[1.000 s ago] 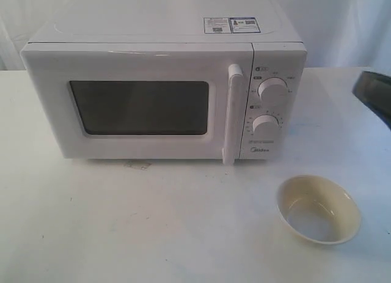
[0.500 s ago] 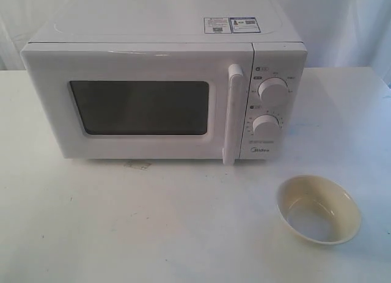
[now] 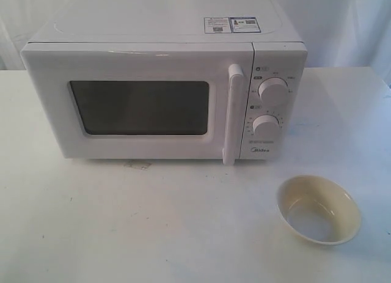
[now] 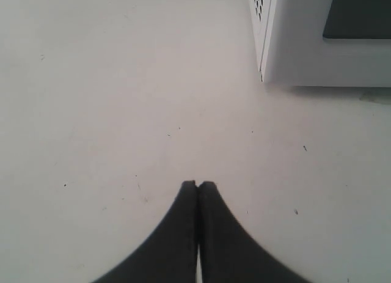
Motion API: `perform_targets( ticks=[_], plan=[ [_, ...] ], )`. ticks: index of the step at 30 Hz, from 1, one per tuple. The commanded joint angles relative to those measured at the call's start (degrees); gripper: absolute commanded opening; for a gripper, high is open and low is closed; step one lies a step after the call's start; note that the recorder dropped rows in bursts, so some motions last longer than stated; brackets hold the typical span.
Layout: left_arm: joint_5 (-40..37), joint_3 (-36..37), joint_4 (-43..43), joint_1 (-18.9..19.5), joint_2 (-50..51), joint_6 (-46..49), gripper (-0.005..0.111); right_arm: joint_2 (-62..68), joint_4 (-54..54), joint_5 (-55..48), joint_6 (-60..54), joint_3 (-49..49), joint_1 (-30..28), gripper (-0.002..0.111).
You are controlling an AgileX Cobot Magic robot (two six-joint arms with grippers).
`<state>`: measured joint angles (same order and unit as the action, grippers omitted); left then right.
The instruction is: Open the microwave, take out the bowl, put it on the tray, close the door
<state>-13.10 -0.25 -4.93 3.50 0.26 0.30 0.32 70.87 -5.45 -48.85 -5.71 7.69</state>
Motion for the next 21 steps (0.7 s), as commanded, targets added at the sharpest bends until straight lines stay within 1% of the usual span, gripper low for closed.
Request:
perform_targets(
  ticks=[1,7,10,12,13,15,18,19,21],
  plan=[
    [-0.27,0.25,-0.14,-0.19,-0.26,0.2,0.0,-0.32,1.73,0.35,0.61,0.21,-0.33,0.0],
    [-0.27,0.25,-0.14,-0.19,-0.26,0.2,0.0,-0.32,0.77,0.34,0.84,0.21,-0.33,0.0],
    [-0.27,0.25,-0.14,-0.19,-0.26,0.2,0.0,-0.32,-5.69,0.56,3.81,0.71,-0.33,0.0],
    [-0.27,0.25,-0.14,-0.19,-0.26,0.2,0.0,-0.32,-15.41,0.56,13.46,1.11,-0.33,0.0],
    [-0.27,0.25,-0.14,-0.19,-0.26,0.2,0.0,-0.32,-21.94,0.68,18.53,1.24,-0.33,0.0],
    [-0.27,0.25,-0.14,-0.19,-0.26,0.2,0.0,-0.32,-37.76,1.12,33.63,1.85,-0.33,0.0],
    [-0.27,0.25,-0.14,-0.19,-0.26,0.2,0.0,-0.32,-57.92,1.77,55.08,2.96,-0.33,0.0],
    [-0.27,0.25,-0.14,-0.19,-0.26,0.2,0.0,-0.32,-63.55,2.02,60.44,3.35,-0.33,0.0],
    [-0.27,0.25,-0.14,-0.19,-0.26,0.2,0.0,-0.32,-70.87,2.27,66.01,4.09,-0.33,0.0]
  ],
)
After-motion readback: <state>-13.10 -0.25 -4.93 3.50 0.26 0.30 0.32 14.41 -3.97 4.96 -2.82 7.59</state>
